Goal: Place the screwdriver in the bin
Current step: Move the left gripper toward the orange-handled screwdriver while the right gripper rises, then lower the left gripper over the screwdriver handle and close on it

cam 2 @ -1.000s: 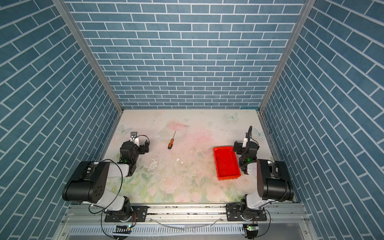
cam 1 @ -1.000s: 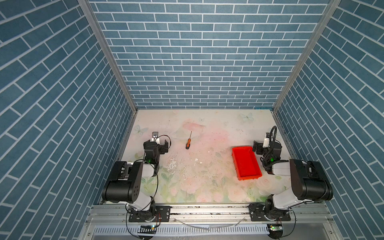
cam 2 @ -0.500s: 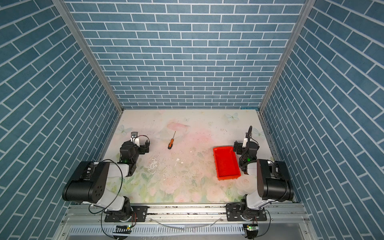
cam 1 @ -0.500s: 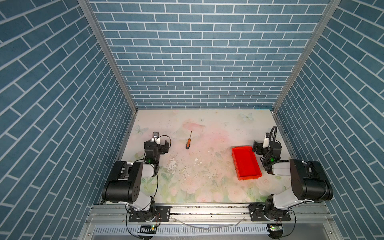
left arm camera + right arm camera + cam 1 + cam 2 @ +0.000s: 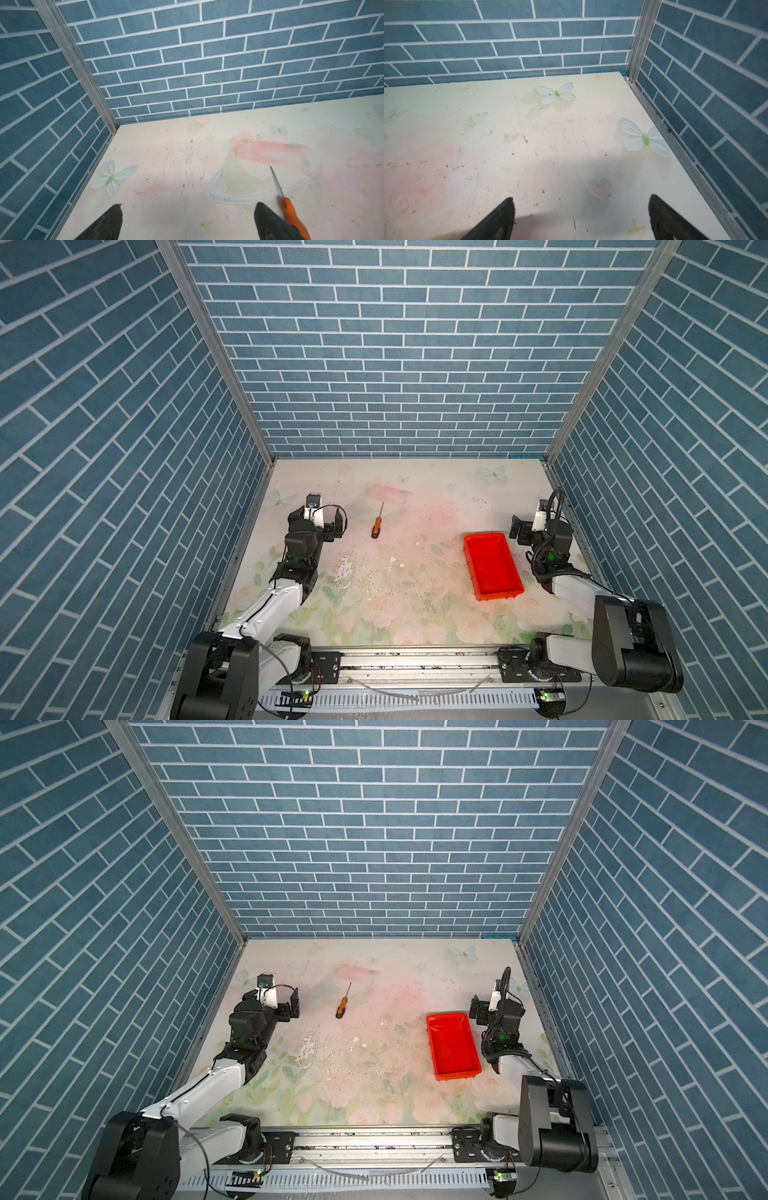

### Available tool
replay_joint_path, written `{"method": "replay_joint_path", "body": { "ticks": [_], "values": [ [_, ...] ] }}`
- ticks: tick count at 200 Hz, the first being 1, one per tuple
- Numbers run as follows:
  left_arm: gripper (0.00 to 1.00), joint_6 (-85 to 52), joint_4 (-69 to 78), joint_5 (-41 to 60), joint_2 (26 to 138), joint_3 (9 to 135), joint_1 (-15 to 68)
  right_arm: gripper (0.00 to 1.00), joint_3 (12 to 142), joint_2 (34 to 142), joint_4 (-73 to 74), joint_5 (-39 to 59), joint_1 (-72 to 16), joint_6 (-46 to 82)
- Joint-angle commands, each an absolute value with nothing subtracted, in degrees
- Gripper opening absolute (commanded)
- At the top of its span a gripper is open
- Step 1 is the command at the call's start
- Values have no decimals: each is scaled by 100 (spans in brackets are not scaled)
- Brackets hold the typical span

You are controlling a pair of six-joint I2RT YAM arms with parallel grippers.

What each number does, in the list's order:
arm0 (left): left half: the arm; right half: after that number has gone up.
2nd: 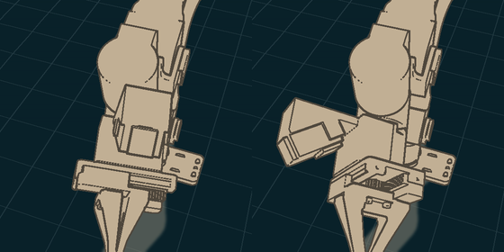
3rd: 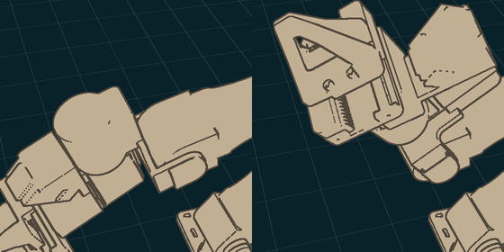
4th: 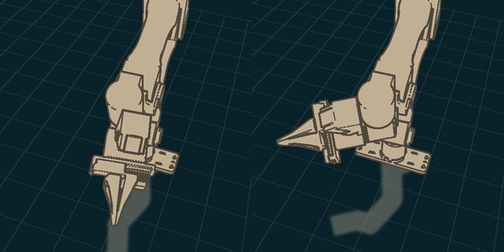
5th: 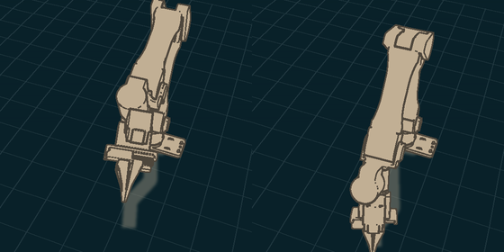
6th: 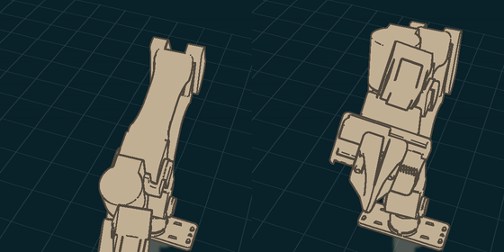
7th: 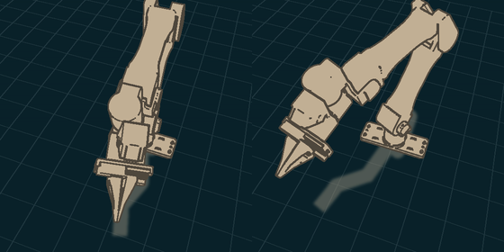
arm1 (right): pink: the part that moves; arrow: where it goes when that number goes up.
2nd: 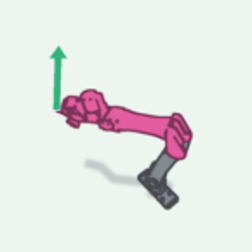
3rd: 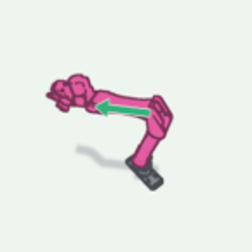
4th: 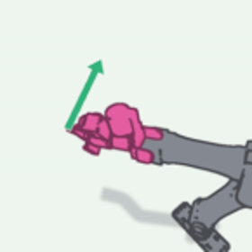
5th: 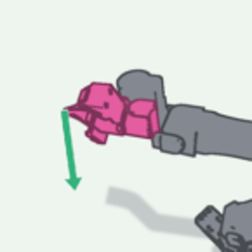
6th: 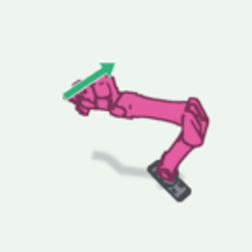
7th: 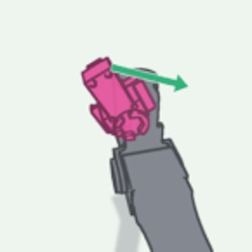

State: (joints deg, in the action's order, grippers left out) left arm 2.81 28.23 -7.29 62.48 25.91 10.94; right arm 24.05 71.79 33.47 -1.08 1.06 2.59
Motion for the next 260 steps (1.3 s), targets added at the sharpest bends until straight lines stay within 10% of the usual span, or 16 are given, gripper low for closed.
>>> {"method": "replay_joint_path", "body": {
  "ticks": [1,73,184,260],
  "values": [
    [100,-311,1401,-998,6117,3019,1492,99,2852,6755,2637,-134,-141,183],
    [100,-1669,-978,-1410,7464,4937,3060,99,3750,6223,985,1,-1779,-461],
    [99,-1932,-3536,-867,10136,7557,3072,99,4507,6974,597,454,-3763,-404],
    [76,-2071,-3653,-651,11118,8044,2717,99,4921,7277,62,1468,-3858,-545]
  ]
}}
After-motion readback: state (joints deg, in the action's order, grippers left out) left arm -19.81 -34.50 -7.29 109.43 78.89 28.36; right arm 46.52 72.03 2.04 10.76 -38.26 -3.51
